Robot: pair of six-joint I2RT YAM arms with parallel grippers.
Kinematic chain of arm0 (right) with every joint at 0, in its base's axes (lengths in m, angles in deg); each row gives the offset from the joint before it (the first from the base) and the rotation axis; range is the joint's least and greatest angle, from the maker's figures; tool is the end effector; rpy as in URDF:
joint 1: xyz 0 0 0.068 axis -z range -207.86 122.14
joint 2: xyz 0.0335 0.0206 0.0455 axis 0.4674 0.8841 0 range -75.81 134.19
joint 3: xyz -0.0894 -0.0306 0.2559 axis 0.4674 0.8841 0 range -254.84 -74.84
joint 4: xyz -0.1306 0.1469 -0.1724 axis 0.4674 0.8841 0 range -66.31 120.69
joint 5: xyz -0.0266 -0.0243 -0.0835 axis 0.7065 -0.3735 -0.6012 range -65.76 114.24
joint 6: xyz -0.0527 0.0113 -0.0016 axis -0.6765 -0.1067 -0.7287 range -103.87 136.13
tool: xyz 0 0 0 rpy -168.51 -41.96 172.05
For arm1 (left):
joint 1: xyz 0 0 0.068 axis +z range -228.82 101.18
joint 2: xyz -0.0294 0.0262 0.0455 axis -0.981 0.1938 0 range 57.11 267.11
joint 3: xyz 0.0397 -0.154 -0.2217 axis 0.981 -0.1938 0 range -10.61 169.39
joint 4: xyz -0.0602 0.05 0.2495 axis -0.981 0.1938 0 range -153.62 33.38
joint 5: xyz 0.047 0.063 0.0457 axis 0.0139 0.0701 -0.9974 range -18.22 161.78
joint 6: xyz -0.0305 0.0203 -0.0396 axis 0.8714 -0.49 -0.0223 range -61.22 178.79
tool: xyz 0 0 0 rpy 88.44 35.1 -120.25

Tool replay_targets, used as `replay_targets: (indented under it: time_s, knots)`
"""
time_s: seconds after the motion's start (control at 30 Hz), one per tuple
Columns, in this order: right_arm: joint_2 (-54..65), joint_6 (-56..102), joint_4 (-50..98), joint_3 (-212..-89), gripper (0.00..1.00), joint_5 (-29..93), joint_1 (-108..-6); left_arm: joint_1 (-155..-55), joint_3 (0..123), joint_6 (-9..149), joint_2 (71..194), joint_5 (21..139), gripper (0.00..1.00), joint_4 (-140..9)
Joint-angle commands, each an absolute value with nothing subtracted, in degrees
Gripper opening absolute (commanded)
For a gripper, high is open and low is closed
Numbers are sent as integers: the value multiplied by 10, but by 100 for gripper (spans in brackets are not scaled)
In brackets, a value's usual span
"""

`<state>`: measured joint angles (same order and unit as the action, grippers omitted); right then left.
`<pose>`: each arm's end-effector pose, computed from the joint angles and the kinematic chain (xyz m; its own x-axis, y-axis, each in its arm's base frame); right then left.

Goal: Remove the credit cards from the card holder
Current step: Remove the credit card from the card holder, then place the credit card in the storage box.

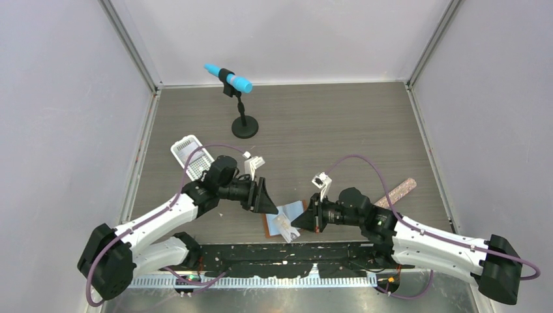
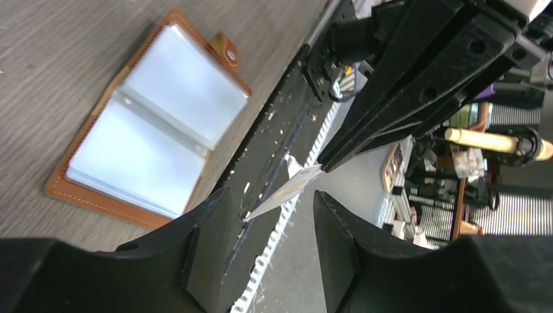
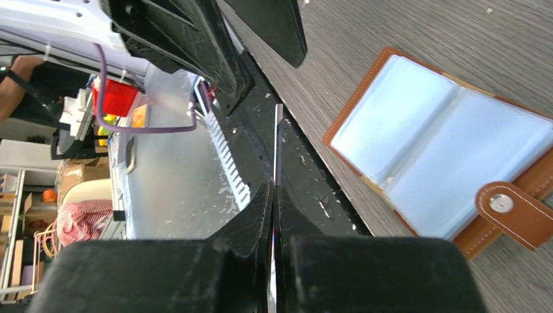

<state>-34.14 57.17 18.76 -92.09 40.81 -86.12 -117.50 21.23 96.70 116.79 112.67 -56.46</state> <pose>0.0823 0.1521 0.2063 -0.7605 -0.0329 -0.6486 -0.6062 0.3941 0.6908 0.1526 -0.1520 0.2221 -0.9008 0.1259 -0.4155 0.4277 0.4215 -0.7996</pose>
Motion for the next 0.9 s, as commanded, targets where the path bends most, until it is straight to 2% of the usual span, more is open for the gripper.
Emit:
replay_targets:
  time_s: [0.0,0.53,0.73,0.87]
  knots:
    - [-357,567,137,-936,5,449,-859,-1179,233,944,1155,1198,49,-567]
    - [-365,589,101,-924,5,456,-859,-1186,202,985,1141,1245,43,-648]
    - [-367,592,97,-922,5,454,-859,-1188,203,987,1140,1248,31,-651]
    - [-368,594,93,-920,5,453,-859,-1189,204,986,1141,1248,28,-648]
